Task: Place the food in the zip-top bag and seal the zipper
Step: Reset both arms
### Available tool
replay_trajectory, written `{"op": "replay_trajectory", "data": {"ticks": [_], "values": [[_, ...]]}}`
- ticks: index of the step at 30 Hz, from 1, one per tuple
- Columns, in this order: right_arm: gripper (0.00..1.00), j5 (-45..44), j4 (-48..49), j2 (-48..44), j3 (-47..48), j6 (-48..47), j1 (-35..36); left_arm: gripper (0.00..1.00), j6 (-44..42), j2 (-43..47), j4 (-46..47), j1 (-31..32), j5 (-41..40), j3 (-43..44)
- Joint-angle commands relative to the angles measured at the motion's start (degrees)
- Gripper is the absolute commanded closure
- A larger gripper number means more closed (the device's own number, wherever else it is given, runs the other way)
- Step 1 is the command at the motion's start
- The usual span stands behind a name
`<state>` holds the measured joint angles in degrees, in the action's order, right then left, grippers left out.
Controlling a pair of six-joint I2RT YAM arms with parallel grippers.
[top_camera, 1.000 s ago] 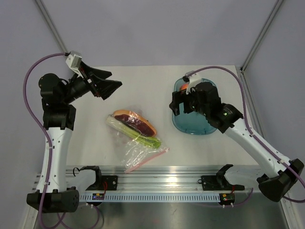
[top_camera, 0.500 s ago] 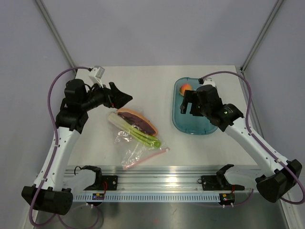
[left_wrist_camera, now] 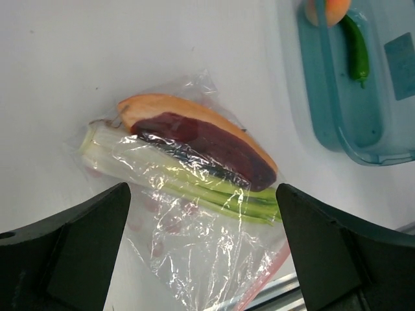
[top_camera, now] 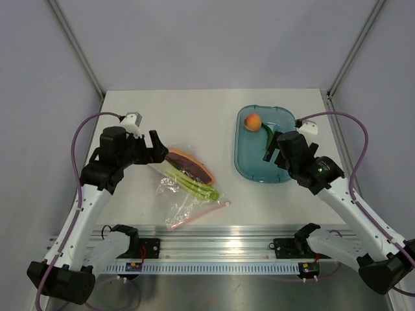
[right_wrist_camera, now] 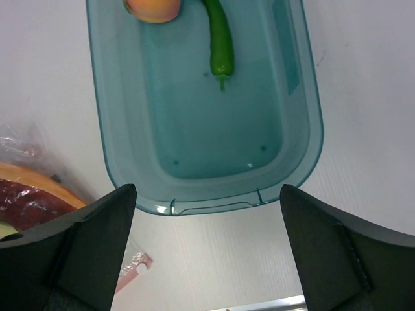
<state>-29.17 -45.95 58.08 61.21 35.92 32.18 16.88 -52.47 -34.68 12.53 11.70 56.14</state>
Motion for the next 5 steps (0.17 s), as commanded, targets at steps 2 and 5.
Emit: {"op": "replay_trajectory", "data": {"ticks": [2,5], "values": [[0.00,-6.87,-2.47,-3.67,-3.11,4.85,-0.28,0.01,-1.06,1.14,0.31,0.12,-6.52,-0.68],[0.00,-6.69,-1.86,-6.66,-5.83,5.73,-0.28,0.01,-0.71,1.23,0.31,0.21,-8.27,-0.86]]}}
